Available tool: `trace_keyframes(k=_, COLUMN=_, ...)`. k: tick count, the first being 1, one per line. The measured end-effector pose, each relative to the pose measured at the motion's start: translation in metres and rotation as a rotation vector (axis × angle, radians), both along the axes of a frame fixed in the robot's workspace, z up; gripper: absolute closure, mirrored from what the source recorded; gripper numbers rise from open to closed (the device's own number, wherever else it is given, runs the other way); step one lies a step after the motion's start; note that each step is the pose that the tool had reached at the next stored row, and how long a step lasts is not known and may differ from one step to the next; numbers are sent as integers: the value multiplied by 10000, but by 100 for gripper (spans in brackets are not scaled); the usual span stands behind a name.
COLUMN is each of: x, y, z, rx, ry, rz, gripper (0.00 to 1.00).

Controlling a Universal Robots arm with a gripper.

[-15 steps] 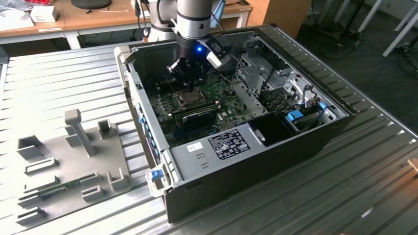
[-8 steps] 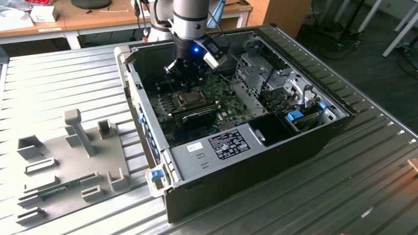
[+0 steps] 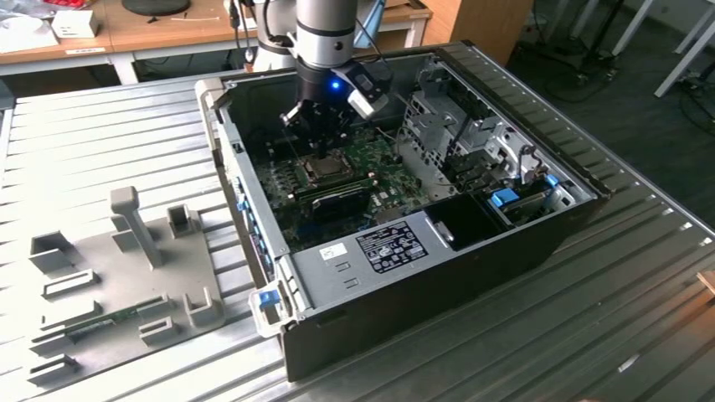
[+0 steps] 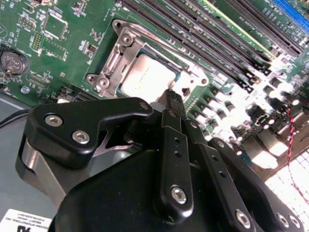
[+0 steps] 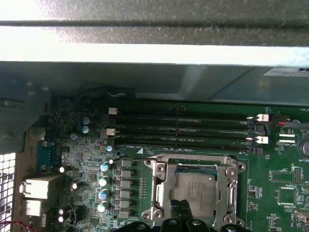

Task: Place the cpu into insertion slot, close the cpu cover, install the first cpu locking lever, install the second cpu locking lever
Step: 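Close the cpu cover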

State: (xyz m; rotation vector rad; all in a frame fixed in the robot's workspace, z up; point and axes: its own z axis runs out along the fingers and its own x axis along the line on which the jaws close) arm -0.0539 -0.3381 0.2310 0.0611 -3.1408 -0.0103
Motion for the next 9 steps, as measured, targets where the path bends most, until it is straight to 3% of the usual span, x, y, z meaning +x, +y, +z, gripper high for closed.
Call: trace_keyframes(k=9, x=-55, y=0, z=-9, rx=0, ry=-6, rz=1, gripper=90)
